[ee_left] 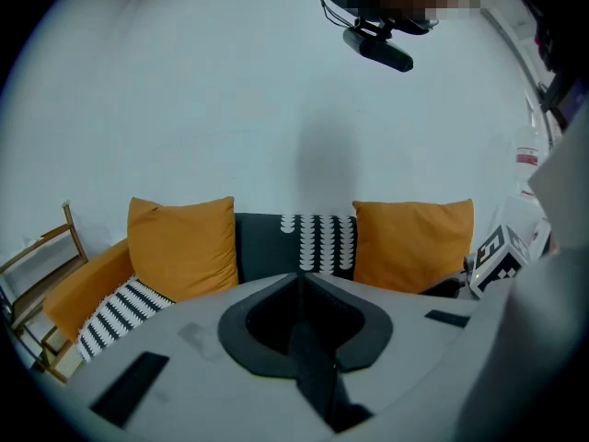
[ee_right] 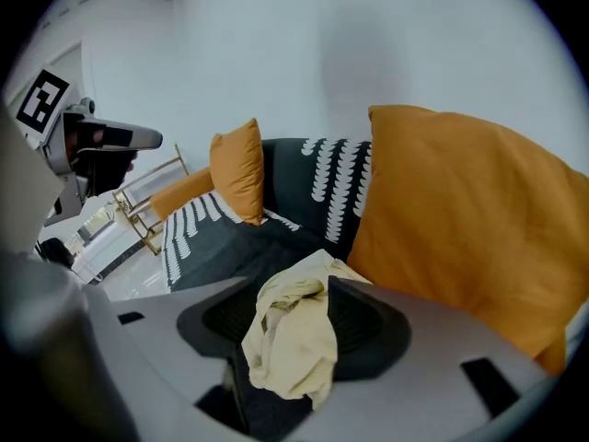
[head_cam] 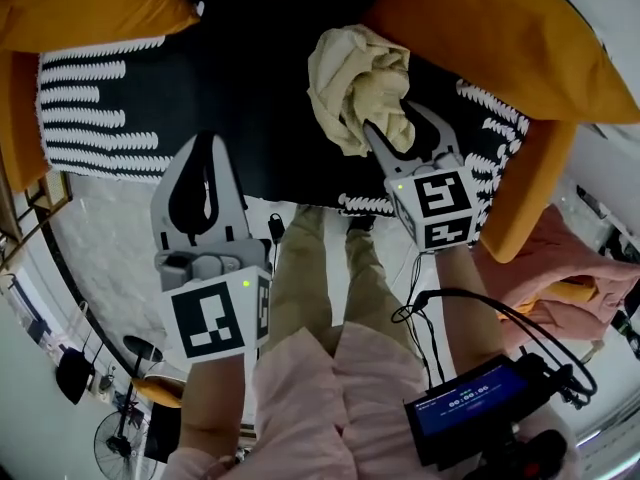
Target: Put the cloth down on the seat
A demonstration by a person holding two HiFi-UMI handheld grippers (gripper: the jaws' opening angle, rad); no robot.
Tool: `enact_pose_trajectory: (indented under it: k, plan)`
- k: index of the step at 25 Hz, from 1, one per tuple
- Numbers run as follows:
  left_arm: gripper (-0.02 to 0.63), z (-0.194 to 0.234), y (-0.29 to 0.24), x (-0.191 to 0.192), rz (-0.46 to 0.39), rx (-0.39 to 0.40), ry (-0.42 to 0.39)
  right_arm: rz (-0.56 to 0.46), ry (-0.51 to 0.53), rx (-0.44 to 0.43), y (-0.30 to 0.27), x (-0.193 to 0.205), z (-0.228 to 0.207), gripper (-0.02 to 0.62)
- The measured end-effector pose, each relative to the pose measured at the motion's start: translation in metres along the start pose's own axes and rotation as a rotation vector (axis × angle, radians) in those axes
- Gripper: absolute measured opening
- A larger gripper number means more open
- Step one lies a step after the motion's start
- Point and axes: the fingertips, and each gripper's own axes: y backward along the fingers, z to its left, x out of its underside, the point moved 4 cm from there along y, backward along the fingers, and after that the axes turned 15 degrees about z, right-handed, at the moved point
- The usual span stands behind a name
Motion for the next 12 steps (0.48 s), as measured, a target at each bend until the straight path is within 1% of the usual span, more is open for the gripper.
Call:
enact_pose_trajectory:
  k: [6, 12]
  plan:
    - [0.026, -0.006, 0.012, -0.013, -0.037, 0.003, -0.007, -0.044, 0.016, 0.024, 0.021, -0.009, 0.0, 0.227]
    - [0.026, -0.025, 0.046, -0.033, -0.106, -0.001, -0.007, -0.168, 0.038, 0.068, 0.079, -0.027, 0.0, 0.206]
